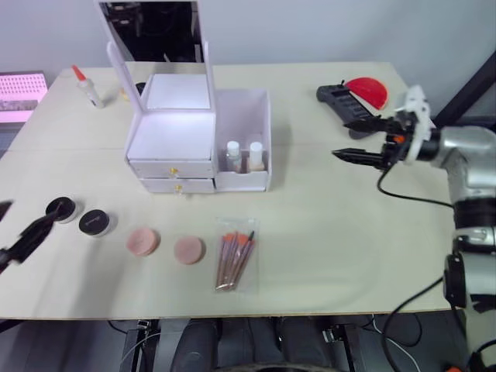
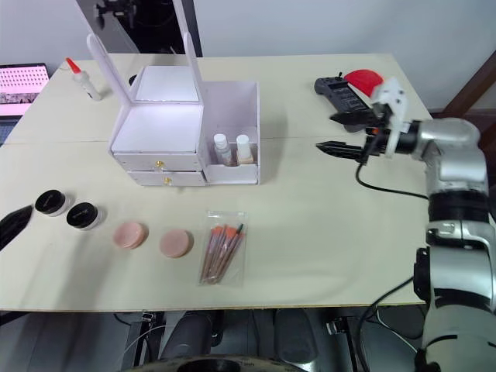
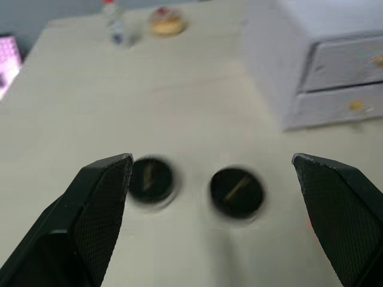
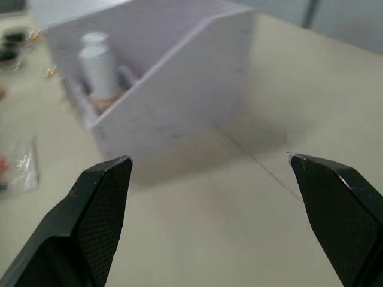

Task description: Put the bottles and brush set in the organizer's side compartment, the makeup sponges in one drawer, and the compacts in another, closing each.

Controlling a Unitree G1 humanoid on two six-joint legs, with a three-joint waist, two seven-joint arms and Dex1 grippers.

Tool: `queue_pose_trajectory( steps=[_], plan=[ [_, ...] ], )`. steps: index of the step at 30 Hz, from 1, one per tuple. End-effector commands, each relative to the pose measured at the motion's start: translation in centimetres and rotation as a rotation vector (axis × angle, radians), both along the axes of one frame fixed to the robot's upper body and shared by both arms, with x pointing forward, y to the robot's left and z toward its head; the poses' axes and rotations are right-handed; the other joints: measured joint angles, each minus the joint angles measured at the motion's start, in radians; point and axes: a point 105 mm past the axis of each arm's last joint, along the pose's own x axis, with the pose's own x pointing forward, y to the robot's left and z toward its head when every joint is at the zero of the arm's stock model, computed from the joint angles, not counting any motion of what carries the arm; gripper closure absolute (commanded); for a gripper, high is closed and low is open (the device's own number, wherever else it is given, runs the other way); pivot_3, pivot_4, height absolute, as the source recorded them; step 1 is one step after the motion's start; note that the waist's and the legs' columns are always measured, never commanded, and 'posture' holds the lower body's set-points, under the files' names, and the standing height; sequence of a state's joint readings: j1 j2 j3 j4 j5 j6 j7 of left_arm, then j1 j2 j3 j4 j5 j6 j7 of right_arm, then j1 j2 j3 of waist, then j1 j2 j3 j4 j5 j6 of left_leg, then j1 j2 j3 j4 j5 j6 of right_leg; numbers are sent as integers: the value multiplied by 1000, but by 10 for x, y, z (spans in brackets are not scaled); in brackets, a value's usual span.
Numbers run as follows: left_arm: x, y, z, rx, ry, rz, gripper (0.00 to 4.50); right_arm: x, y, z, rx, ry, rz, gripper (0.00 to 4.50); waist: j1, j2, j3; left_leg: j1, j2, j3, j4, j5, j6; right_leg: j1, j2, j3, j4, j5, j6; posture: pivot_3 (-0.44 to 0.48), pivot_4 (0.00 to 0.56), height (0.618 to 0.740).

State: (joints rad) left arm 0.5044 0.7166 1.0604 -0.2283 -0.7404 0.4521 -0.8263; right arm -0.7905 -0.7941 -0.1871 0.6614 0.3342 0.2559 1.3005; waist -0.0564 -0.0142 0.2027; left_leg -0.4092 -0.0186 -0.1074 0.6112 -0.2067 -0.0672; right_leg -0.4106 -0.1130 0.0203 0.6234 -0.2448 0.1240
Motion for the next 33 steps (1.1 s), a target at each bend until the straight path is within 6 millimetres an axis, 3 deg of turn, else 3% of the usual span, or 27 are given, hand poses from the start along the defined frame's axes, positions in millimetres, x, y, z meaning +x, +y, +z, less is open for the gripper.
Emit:
queue_pose_trajectory(
  steps=[1, 7, 11, 14, 17, 20, 24, 26, 29, 31, 33],
  plan=[
    [-18, 26, 6, 52, -14, 80, 0, -1, -21, -4, 9, -47, -93, 29, -2, -1, 0, 0, 0, 0, 0, 0, 0, 0, 0, 0, 0, 0, 0, 0, 150, 740],
    [-29, 46, -7, 57, -1, 152, 0, -5, -46, -32, 34, -4, -199, 29, -9, 0, 0, 0, 0, 1, 1, 0, -1, 2, -2, 0, -5, 1, -2, 0, 150, 740],
    [-21, 37, -1, 63, -25, 111, 0, -3, -45, -27, 22, -24, -194, 29, -10, 0, 0, 0, 0, 1, -1, 0, 0, 1, -2, 0, -5, 1, -1, 0, 150, 740],
    [-9, 20, 5, 38, -21, 22, 0, 0, -40, -18, 3, -52, -174, 29, -13, 0, 0, 0, 0, 1, -1, 0, 0, 1, -2, -1, -3, 1, -1, 0, 150, 740],
    [10, -27, 16, 12, 18, -198, 0, -4, -16, -4, -21, -51, -34, 29, -13, 0, 0, 0, 0, 1, 0, 0, 0, 2, -2, 0, -3, 1, -1, 0, 150, 740],
    [37, -81, 35, 68, 20, -429, 0, -25, 39, 14, -24, 6, 223, 29, -7, 1, 0, 0, 0, 1, 0, 0, 0, 2, -2, 0, -2, 1, -1, 0, 150, 740],
    [55, -134, 53, 82, 21, -656, 0, -43, 72, 15, -12, 186, 298, 29, 5, 1, 0, 0, 0, -1, 0, 0, 0, 0, -1, -1, 4, 0, 0, 0, 150, 740],
    [58, -157, 56, 51, 38, -772, 0, -64, 97, 8, -34, 228, 394, 29, 11, 1, 0, 0, 0, -1, 0, 0, 0, -1, -1, 0, 3, 0, 1, 0, 150, 740],
    [60, -192, 47, 15, 107, -925, 900, -89, 119, 0, -66, 248, 461, 0, 15, 1, 0, 0, 0, -1, -1, 0, 0, -1, -1, -1, 4, -1, 3, 0, 150, 740],
    [61, -209, 35, 7, 161, -986, 1913, -91, 123, -7, -85, 270, 419, 0, 17, 1, 0, -1, 0, -1, 0, -1, 0, -1, -1, 0, 4, -1, 3, 0, 150, 740],
    [60, -231, 17, -4, 211, -1046, 3010, -98, 127, -30, -146, 381, 364, 0, 18, 1, 0, -1, 0, 0, 2, -1, 0, -1, -1, 0, 4, -1, 2, 0, 150, 740]
  ],
)
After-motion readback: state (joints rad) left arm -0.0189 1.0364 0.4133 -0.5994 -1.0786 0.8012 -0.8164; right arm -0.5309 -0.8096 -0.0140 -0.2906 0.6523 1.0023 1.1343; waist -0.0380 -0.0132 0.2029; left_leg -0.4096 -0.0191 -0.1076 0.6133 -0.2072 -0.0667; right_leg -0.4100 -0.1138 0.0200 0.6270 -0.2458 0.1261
